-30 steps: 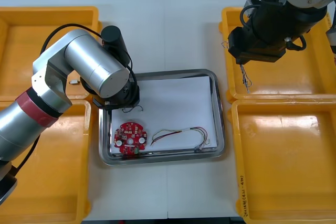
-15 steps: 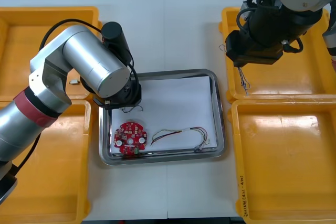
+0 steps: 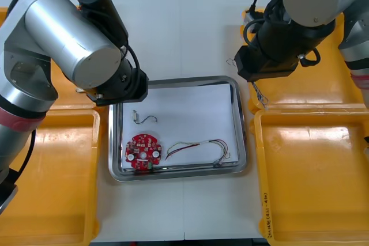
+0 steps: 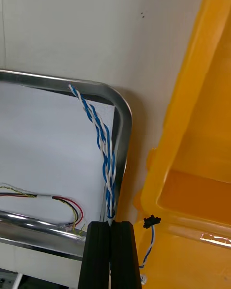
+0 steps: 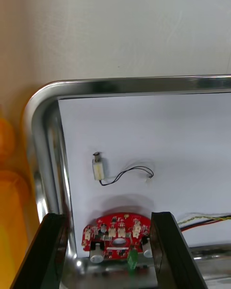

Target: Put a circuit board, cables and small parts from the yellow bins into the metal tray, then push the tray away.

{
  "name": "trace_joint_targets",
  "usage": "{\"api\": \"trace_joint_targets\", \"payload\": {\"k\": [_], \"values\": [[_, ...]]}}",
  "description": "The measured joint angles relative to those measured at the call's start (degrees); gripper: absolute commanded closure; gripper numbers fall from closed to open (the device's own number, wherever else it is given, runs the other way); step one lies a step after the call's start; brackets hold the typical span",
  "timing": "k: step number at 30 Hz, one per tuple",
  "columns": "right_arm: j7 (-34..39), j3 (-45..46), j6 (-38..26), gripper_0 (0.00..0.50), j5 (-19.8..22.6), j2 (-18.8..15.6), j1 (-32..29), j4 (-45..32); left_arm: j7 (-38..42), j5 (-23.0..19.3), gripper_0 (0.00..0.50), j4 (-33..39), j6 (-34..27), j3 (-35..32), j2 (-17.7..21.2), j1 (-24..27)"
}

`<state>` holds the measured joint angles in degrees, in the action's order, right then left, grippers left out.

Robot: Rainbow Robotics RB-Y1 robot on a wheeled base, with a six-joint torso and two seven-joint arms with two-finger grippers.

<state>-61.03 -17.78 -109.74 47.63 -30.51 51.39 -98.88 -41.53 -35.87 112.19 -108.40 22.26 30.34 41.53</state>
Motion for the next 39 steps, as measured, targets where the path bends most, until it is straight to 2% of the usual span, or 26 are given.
{"api": "trace_joint_targets", "payload": {"k": [7, 12, 19, 22, 28, 34, 39], "values": [[-14.2, -4.0, 0.0, 0.500, -2.6, 2.1, 0.0, -1.0, 0.0, -5.1, 0.000, 0.0, -1.1, -4.5, 1.4, 3.1], [-19.5, -4.6, 0.0, 0.500, -4.0, 4.4, 0.0, -2.5, 0.0, -8.2, 0.000, 0.0, -1.1, -6.4, 4.3, 5.5], [-30.8, -5.7, 0.8, 0.500, -4.1, 5.9, 0.0, -4.5, 0.0, -12.0, 0.000, -0.3, -1.1, -9.6, 9.4, 6.7], [-33.1, -7.3, 1.6, 0.500, -4.6, 6.3, 0.0, -4.7, 0.0, -14.2, 0.000, -2.6, -1.1, -9.8, 12.1, 7.9], [-38.9, -10.6, 3.3, 0.500, -8.6, 7.3, 0.0, -4.9, 0.0, -17.1, 0.000, -8.7, -1.2, -9.8, 16.2, 10.0], [-43.0, -12.5, 5.5, 0.500, -9.6, 8.3, 0.0, -4.9, 0.0, -17.9, 0.000, -13.4, -1.1, -9.8, 19.0, 10.1], [-49.7, -14.9, 6.4, 0.500, -11.3, 8.5, 0.0, -4.9, -0.1, -17.8, 0.000, -18.1, 1.3, -9.8, 20.1, 10.1]]}}
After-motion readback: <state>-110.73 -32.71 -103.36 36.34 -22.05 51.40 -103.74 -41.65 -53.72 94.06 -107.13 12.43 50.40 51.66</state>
